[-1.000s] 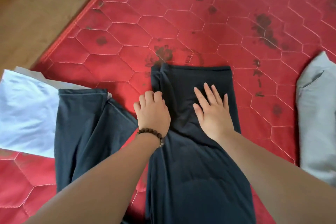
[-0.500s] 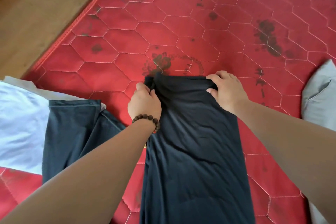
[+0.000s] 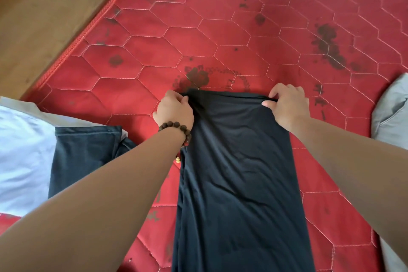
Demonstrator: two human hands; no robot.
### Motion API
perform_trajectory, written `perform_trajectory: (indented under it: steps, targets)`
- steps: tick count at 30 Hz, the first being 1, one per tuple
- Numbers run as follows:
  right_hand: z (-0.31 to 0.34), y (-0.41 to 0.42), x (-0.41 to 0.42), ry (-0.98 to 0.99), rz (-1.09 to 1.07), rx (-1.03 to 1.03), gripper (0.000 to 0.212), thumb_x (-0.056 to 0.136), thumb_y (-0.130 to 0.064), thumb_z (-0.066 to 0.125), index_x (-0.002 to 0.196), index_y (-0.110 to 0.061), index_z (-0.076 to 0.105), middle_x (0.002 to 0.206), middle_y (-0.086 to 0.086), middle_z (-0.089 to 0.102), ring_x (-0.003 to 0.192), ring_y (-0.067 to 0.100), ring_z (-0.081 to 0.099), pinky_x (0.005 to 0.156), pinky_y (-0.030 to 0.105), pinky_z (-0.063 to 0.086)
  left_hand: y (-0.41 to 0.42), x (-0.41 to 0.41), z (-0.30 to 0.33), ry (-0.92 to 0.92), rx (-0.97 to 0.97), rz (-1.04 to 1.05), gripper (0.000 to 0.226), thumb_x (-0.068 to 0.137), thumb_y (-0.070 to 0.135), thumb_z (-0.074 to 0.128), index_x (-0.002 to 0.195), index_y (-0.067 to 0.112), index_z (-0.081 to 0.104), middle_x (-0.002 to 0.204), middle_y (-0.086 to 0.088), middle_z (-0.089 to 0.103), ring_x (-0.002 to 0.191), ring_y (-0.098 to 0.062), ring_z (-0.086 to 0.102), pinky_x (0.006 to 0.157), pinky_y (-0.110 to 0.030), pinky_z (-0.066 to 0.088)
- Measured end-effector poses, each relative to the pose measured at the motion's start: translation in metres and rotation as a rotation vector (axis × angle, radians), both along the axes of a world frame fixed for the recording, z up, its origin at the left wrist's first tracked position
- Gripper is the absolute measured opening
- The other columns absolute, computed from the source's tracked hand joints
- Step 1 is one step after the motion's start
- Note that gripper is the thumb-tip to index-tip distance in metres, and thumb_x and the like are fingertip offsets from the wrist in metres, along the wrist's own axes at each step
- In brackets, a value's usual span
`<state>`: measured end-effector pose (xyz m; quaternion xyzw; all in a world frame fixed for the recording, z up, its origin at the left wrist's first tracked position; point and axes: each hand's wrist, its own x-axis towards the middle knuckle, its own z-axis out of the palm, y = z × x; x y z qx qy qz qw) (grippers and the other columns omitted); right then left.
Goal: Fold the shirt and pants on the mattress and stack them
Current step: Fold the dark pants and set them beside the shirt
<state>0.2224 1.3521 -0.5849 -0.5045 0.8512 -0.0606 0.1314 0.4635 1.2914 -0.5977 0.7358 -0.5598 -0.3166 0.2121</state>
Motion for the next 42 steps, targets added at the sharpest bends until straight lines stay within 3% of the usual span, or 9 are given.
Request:
perform_trajectory:
  steps: [3, 9, 12, 16, 20, 23, 31, 35, 42]
  targets:
    - [0.0, -0.004, 0.0, 0.037, 0.013, -0.021, 0.017, 0.096, -0.029, 0.055, 0.102, -0.014, 0.06, 0.106, 0.008, 0.056, 0.111, 0.03, 0.04, 0.092, 0.044, 0.031, 0.003, 0.006, -0.002, 0.065, -0.079, 0.014, 0.01, 0.096, 0.022, 0.051, 0.089, 0.017, 0.047, 0.067, 0.011, 0.043, 0.076, -0.024, 0.048, 0.083, -0.041, 0.044]
    - [0.0, 0.01, 0.031, 0.178, 0.06, -0.223, 0.022, 0.093, -0.022, 0.055, 0.113, -0.012, 0.059, 0.123, 0.012, 0.051, 0.118, 0.033, 0.041, 0.104, 0.047, 0.029, -0.004, 0.013, -0.005, -0.022, -0.072, -0.013, 0.01, 0.095, 0.023, 0.052, 0.089, 0.015, 0.05, 0.066, 0.012, 0.041, 0.055, -0.007, 0.038, 0.055, -0.028, 0.029]
    - [-0.002, 0.038, 0.076, 0.148, 0.314, -0.378, 0.025, 0.091, -0.021, 0.049, 0.109, -0.01, 0.062, 0.118, 0.013, 0.056, 0.112, 0.035, 0.049, 0.103, 0.048, 0.033, -0.004, 0.016, -0.005, -0.049, -0.084, -0.049, 0.011, 0.096, 0.024, 0.052, 0.088, 0.016, 0.048, 0.064, 0.011, 0.042, 0.055, -0.008, 0.038, 0.051, -0.027, 0.028]
    - [-0.027, 0.063, 0.109, 0.095, 0.672, -0.099, 0.049, 0.098, -0.04, 0.033, 0.141, -0.021, 0.047, 0.15, 0.003, 0.04, 0.141, 0.024, 0.033, 0.115, 0.055, 0.02, -0.004, 0.019, -0.006, -0.115, -0.097, -0.115, 0.011, 0.097, 0.024, 0.049, 0.092, 0.015, 0.046, 0.064, 0.007, 0.043, 0.061, -0.021, 0.046, 0.055, -0.03, 0.032]
    - [-0.036, 0.052, 0.057, 0.173, 0.27, 0.07, 0.056, 0.098, -0.053, 0.014, 0.152, -0.036, 0.011, 0.162, -0.007, 0.004, 0.149, 0.016, -0.001, 0.116, 0.059, -0.001, -0.005, 0.02, -0.007, -0.147, -0.087, -0.117, 0.011, 0.097, 0.025, 0.049, 0.093, 0.014, 0.048, 0.065, 0.006, 0.044, 0.061, -0.021, 0.047, 0.055, -0.03, 0.033]
    - [-0.034, 0.05, 0.04, 0.189, 0.142, 0.154, 0.06, 0.095, -0.055, 0.003, 0.152, -0.035, -0.002, 0.162, -0.005, -0.005, 0.148, 0.017, -0.01, 0.116, 0.06, -0.005, -0.002, 0.022, -0.002, -0.119, -0.083, -0.124, 0.012, 0.096, 0.028, 0.053, 0.093, 0.016, 0.052, 0.068, 0.006, 0.047, 0.063, -0.019, 0.047, 0.055, -0.029, 0.033]
    - [-0.022, 0.112, 0.125, 0.124, 0.411, -0.028, 0.06, 0.1, -0.047, 0.021, 0.153, -0.02, 0.019, 0.161, 0.003, 0.01, 0.149, 0.022, 0.003, 0.116, 0.061, 0.006, 0.071, 0.059, 0.006, -0.115, 0.035, -0.319, 0.038, 0.087, 0.053, 0.056, 0.063, 0.024, 0.051, 0.06, 0.011, 0.053, 0.063, -0.015, 0.053, 0.058, -0.027, 0.036]
    - [-0.029, 0.143, 0.167, 0.104, 0.504, 0.004, 0.06, 0.1, -0.047, 0.025, 0.152, -0.017, 0.023, 0.161, 0.003, 0.014, 0.149, 0.021, 0.008, 0.115, 0.061, 0.013, 0.09, 0.063, 0.004, -0.15, 0.097, -0.404, 0.027, 0.087, 0.044, 0.062, 0.07, 0.024, 0.052, 0.067, 0.01, 0.054, 0.072, -0.018, 0.057, 0.063, -0.031, 0.045]
    - [-0.03, 0.159, 0.17, 0.12, 0.39, 0.035, 0.063, 0.098, -0.053, 0.024, 0.153, -0.022, 0.021, 0.161, 0.003, 0.013, 0.149, 0.023, 0.01, 0.115, 0.063, 0.008, 0.097, 0.069, 0.007, -0.122, 0.091, -0.333, 0.024, 0.092, 0.039, 0.058, 0.078, 0.019, 0.056, 0.066, 0.008, 0.054, 0.069, -0.018, 0.055, 0.06, -0.028, 0.039]
